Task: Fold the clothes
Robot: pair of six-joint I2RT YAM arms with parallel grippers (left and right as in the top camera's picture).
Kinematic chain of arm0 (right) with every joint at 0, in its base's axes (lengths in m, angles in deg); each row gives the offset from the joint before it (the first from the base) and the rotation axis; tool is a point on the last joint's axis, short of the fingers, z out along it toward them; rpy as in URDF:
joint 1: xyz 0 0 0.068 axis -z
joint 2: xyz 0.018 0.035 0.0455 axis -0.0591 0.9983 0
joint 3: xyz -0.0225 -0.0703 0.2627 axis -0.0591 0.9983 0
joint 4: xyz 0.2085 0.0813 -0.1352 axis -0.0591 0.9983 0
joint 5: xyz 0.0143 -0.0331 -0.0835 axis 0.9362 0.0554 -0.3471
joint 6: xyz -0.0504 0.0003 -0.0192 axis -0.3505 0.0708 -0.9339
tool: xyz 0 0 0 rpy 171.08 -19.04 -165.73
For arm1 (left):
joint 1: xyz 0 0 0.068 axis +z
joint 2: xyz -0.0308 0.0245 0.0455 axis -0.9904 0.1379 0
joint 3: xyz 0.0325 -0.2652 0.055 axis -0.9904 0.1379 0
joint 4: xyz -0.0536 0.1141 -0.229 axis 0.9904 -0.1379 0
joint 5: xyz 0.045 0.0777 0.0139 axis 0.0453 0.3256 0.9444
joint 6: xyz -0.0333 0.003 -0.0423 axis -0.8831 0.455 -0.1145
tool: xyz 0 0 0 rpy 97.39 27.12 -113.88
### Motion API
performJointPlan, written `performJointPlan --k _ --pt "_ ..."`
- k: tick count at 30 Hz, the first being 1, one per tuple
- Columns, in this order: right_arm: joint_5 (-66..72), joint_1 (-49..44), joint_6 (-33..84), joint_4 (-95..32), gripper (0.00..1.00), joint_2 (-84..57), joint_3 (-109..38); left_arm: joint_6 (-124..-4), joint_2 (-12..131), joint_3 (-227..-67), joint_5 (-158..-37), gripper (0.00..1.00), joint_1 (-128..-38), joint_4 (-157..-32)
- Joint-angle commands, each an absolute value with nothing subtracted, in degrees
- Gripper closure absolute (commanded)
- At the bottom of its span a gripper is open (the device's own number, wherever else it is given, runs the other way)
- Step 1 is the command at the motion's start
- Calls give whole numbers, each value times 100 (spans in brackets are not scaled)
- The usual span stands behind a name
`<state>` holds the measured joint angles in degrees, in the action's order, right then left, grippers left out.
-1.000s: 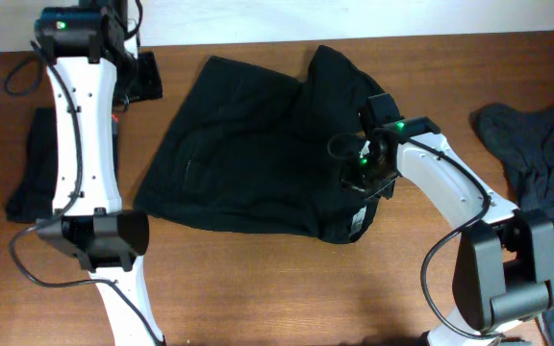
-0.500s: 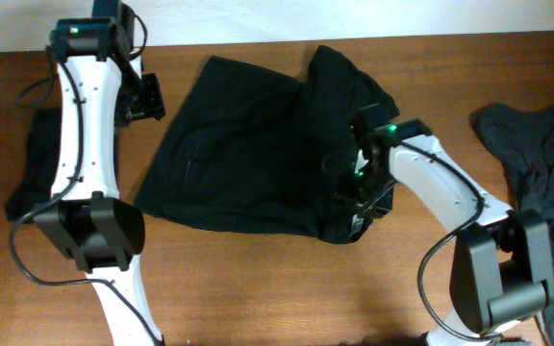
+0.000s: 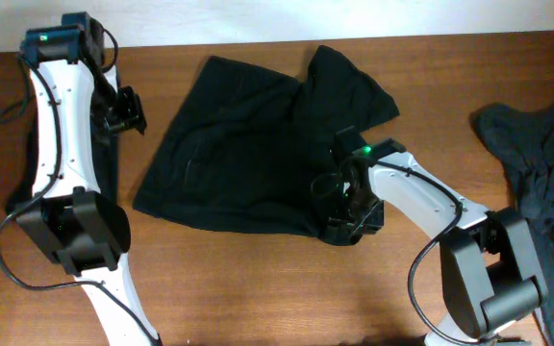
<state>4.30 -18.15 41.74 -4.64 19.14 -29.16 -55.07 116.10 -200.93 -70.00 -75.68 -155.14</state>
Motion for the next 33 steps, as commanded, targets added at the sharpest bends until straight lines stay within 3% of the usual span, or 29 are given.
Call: performJointPlan --k 1,10,17,33 --pt "312 -1841 4231 -552 58 1882 -2715 -5367 11494 -19750 -7094 35 -7378 -15514" --pt "305 -1839 4207 -777 59 1882 -2614 -3940 11494 -18941 -8401 37 -6729 -15052" --pt "307 -1841 4209 -974 59 1882 -2614 -3335 11494 -18006 -8445 41 -6587 -14550" --pt "310 -1841 4076 -1105 58 1882 -2614 -4211 11494 -16445 -8165 41 -6589 -13887"
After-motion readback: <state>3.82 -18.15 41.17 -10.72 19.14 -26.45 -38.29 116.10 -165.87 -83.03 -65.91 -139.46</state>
